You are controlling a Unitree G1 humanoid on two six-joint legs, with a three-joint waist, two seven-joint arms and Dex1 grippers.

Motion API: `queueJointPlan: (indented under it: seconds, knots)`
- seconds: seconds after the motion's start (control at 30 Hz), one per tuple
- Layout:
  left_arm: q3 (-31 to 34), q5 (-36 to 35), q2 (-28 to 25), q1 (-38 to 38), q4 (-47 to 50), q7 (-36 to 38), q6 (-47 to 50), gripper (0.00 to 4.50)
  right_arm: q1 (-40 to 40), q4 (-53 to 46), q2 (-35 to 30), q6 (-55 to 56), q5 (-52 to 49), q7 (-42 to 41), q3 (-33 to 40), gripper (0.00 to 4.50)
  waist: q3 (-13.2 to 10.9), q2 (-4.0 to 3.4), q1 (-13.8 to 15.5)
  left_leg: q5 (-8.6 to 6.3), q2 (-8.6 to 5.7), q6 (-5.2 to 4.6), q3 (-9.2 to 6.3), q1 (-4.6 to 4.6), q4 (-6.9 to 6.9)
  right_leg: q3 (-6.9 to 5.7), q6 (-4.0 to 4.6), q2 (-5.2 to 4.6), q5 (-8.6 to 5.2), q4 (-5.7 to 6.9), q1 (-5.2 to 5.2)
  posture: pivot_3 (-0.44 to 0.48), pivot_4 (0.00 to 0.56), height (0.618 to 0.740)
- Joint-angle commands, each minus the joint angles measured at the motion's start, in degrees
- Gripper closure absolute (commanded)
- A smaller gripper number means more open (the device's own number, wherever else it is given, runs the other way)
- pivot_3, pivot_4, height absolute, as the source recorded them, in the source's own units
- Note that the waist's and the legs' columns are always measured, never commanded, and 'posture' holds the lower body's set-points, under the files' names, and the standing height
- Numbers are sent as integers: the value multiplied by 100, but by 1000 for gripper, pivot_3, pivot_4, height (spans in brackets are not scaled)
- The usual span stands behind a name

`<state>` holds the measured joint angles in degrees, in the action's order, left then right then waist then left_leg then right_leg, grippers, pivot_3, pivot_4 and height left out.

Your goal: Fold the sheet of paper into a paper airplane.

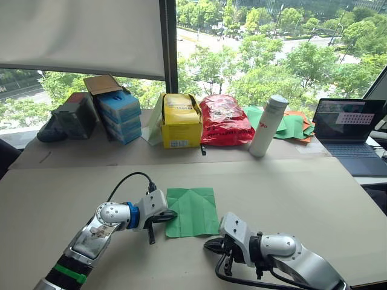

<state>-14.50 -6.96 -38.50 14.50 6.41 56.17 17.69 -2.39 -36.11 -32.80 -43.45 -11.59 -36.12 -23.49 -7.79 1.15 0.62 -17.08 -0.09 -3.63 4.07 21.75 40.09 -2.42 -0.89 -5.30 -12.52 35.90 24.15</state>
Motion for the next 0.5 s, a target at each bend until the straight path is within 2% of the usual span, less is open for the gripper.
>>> queueJointPlan:
  seconds: [0.03, 0.33, 0.5]
  knots:
    - [-338, 167, -108, -145, -225, 273, 167, 4500, 289, -165, 235, -121, 350, 635, -126, 4430, 7, 4, -19, 1, 0, 2, 0, -2, -3, 1, 1, 0, -1, 0, -1, 0, 150, 740]
    - [-441, 228, -167, 125, -552, 621, 1, 4500, 1221, -386, 1185, 5, 1004, 2231, 40, 4430, 24, 12, -1, 2, -2, 4, 1, -14, -7, 2, 1, 0, -4, 5, -5, 0, 150, 740]
    - [-478, 283, -71, 248, -709, 633, -54, 4500, 1178, 42, 1601, 511, 1032, 2468, 243, 4430, 24, 11, -4, 1, -2, 3, 1, -21, -6, 3, -1, 0, -4, 4, -6, 0, 150, 740]
